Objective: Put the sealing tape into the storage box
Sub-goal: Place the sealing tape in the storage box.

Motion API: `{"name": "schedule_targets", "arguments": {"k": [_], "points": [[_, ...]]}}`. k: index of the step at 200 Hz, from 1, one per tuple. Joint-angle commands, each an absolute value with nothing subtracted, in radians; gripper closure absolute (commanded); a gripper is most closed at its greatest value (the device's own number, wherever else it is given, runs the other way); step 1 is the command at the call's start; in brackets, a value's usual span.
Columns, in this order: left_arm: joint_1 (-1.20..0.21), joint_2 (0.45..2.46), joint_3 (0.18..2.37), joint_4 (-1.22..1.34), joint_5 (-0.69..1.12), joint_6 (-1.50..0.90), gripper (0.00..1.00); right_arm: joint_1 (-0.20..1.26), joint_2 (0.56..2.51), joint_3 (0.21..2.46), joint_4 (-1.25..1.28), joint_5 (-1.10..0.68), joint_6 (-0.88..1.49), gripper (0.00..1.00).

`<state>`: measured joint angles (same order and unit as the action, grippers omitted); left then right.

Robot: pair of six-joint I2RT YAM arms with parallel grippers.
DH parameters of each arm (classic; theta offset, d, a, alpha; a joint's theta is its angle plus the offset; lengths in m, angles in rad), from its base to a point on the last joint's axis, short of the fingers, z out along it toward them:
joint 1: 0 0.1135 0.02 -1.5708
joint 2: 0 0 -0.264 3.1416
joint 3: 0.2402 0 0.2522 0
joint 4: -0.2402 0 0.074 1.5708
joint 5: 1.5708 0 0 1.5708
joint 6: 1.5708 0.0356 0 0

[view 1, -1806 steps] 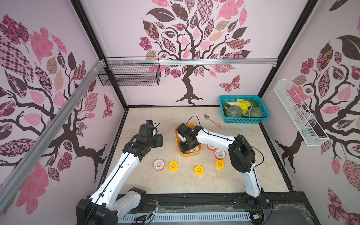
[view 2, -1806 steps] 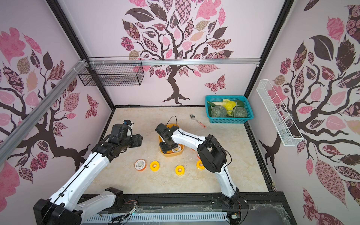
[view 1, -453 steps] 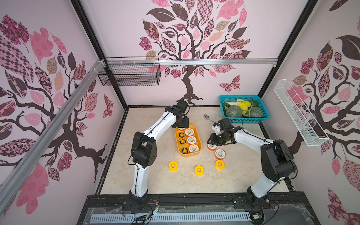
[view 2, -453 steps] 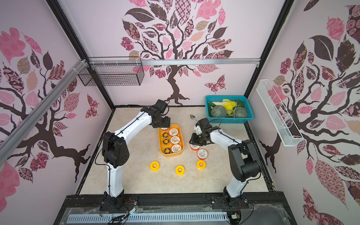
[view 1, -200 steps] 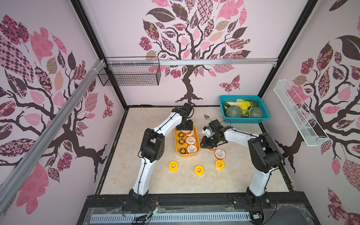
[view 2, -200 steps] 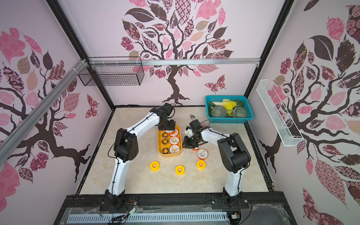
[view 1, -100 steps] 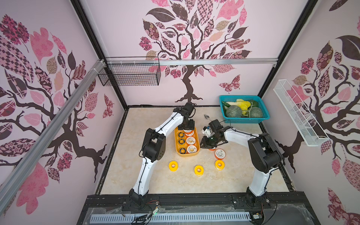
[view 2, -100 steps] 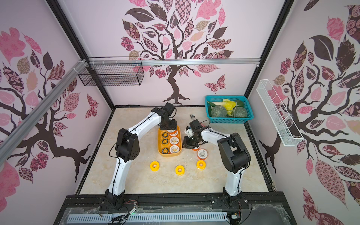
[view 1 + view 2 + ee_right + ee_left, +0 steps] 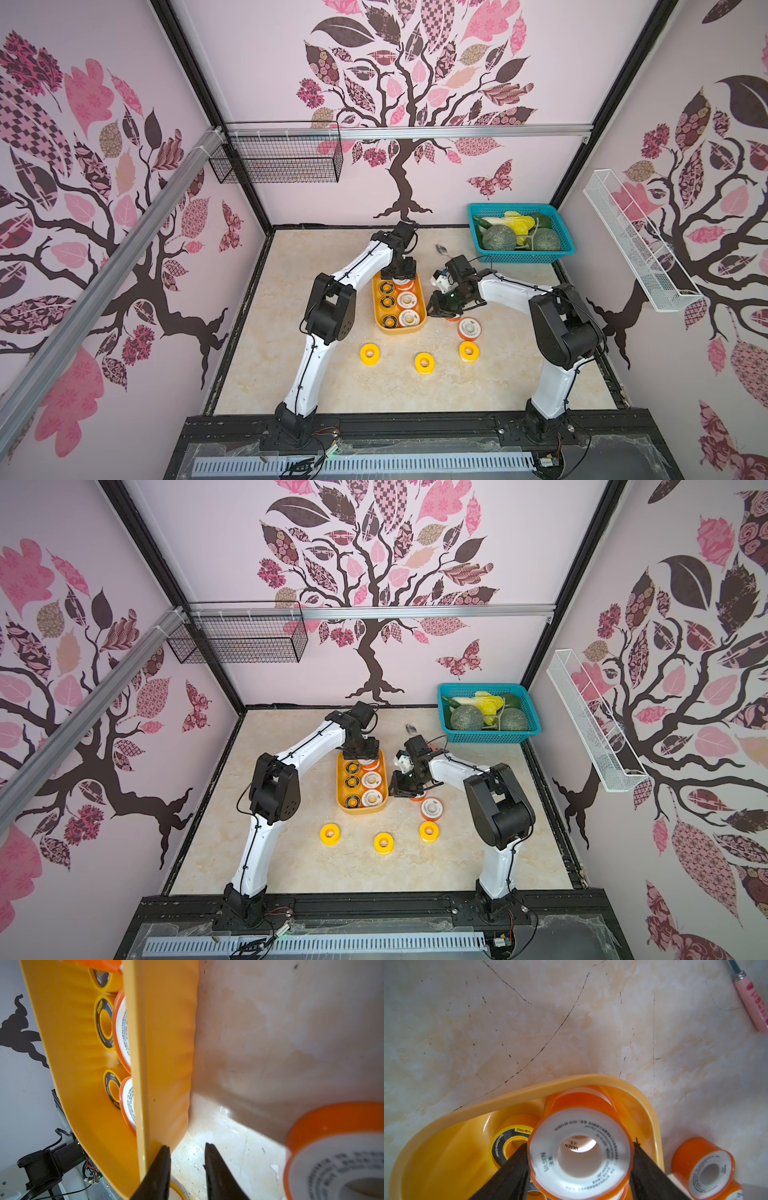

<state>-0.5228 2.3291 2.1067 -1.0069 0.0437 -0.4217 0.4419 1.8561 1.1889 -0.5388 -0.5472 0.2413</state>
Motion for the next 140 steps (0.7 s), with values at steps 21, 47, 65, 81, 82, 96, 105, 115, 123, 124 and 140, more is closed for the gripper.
{"name": "schedule_targets", "arguments": {"k": [21, 47, 65, 81, 82, 96, 105, 115, 123, 124, 140], "points": [[-0.528, 2.351, 2.138, -0.982, 0.056, -0.432, 0.26, 0.451, 1.865, 1.22, -0.554, -0.563, 0.222, 0.67], [-0.526, 2.351, 2.14, -0.982, 0.062, -0.433, 0.23, 0.452, 1.866, 1.22, -0.554, -0.564, 0.221, 0.67], [-0.528, 2.346, 2.141, -0.979, 0.063, -0.433, 0.22, 0.452, 1.867, 1.22, -0.555, -0.565, 0.22, 0.67], [-0.527, 2.337, 2.139, -0.973, 0.074, -0.43, 0.19, 0.452, 1.867, 1.22, -0.554, -0.567, 0.221, 0.67], [-0.527, 2.336, 2.139, -0.973, 0.074, -0.43, 0.19, 0.452, 1.866, 1.219, -0.554, -0.566, 0.221, 0.67], [-0.526, 2.327, 2.136, -0.969, 0.08, -0.428, 0.18, 0.453, 1.864, 1.217, -0.553, -0.563, 0.222, 0.67], [-0.528, 2.323, 2.135, -0.968, 0.083, -0.426, 0.18, 0.452, 1.862, 1.216, -0.553, -0.56, 0.222, 0.66], [-0.527, 2.317, 2.132, -0.968, 0.083, -0.425, 0.17, 0.451, 1.861, 1.218, -0.554, -0.56, 0.223, 0.66], [-0.527, 2.312, 2.131, -0.969, 0.079, -0.422, 0.17, 0.452, 1.859, 1.218, -0.554, -0.558, 0.225, 0.66], [-0.528, 2.311, 2.131, -0.969, 0.078, -0.422, 0.17, 0.452, 1.858, 1.218, -0.554, -0.558, 0.225, 0.66], [-0.527, 2.296, 2.128, -0.971, 0.072, -0.42, 0.17, 0.452, 1.85, 1.217, -0.553, -0.547, 0.227, 0.65]]}}
